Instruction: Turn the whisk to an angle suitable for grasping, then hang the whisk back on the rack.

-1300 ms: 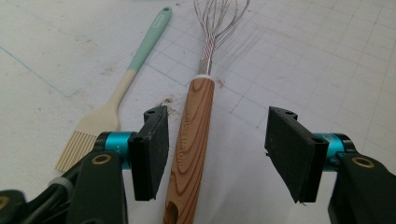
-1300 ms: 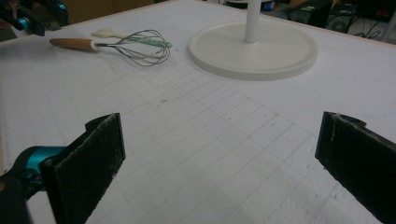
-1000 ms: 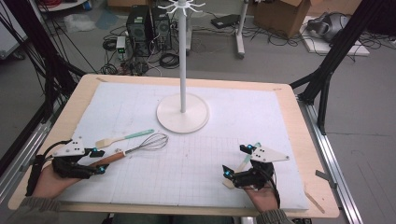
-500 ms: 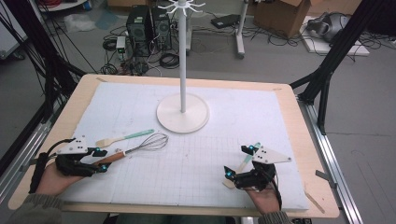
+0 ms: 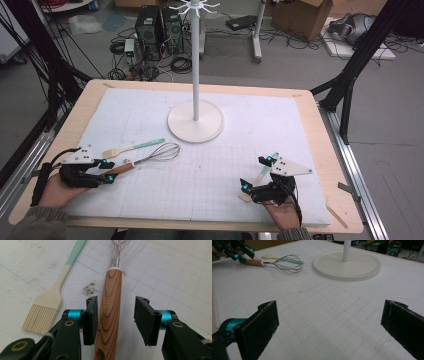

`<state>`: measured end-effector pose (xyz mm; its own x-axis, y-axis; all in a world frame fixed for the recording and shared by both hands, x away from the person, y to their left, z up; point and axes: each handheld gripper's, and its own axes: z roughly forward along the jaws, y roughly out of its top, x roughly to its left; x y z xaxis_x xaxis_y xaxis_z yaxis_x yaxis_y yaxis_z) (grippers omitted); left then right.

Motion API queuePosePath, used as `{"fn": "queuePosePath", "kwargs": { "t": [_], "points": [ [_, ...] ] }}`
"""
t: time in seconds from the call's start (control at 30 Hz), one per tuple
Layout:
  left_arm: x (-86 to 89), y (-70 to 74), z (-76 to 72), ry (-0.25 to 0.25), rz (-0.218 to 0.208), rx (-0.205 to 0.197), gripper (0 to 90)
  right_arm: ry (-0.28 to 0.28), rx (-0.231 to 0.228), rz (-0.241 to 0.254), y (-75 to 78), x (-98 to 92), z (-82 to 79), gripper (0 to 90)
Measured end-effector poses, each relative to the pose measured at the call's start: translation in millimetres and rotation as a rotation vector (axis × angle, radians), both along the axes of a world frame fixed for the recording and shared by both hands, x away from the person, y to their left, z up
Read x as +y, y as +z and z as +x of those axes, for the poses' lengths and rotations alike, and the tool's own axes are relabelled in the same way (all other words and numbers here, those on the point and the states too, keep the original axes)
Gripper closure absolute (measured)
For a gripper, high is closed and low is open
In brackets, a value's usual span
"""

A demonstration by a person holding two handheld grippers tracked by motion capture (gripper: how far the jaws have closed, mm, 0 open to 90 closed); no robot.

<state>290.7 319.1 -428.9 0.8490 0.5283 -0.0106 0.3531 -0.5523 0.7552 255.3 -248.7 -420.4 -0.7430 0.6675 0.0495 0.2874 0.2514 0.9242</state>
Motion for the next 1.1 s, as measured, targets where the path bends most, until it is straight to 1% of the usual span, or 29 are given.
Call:
{"fn": "queuePosePath", "kwargs": {
  "t": [0.13, 0.2, 0.27, 0.47, 0.53, 0.57, 0.67, 0.8, 0.93, 0.97, 1.1],
  "points": [
    [0.4, 0.3, 1.0, 0.004, 0.001, -0.003, 55.1, -0.004, 0.002, 0.003, 0.5, -0.4, -0.9, 0.1],
    [0.7, -0.7, 1.9, 0.005, 0.000, 0.005, 55.7, -0.005, 0.003, 0.004, 0.4, -0.8, -1.3, 0.1],
    [0.9, -1.5, 3.3, 0.001, 0.009, 0.007, 57.2, -0.011, 0.006, 0.003, 0.5, -1.1, -2.3, 0.2],
    [0.5, -3.7, 6.0, 0.003, 0.022, 0.021, 57.3, -0.012, 0.001, 0.000, 0.5, -1.8, -1.9, 0.1],
    [-0.4, -4.0, 5.4, -0.004, 0.019, 0.026, 57.9, -0.015, 0.000, -0.001, 0.7, -1.7, -2.4, 0.1],
    [-0.9, -3.7, 4.6, -0.003, 0.024, 0.021, 57.9, -0.016, 0.003, 0.001, 0.8, -1.6, -2.9, 0.1],
    [-2.4, -2.8, 2.9, -0.009, 0.021, 0.019, 58.5, -0.015, 0.001, -0.001, 1.0, -1.9, -3.9, 0.2],
    [-3.3, -3.1, -0.4, -0.012, 0.044, 0.015, 58.5, -0.005, -0.013, -0.006, 2.7, -0.3, -4.8, 0.2],
    [-3.4, -4.5, -1.6, -0.011, 0.058, 0.019, 59.5, 0.000, -0.006, -0.005, 2.3, 0.7, -3.3, 0.2],
    [-3.8, -4.7, -1.5, -0.014, 0.068, 0.016, 60.2, 0.002, -0.006, -0.004, 2.0, 1.2, -3.0, 0.1],
    [-5.7, -4.9, -1.2, -0.007, 0.080, 0.009, 62.1, 0.009, -0.006, -0.005, 2.4, 2.0, -3.6, 0.1]
  ]
}}
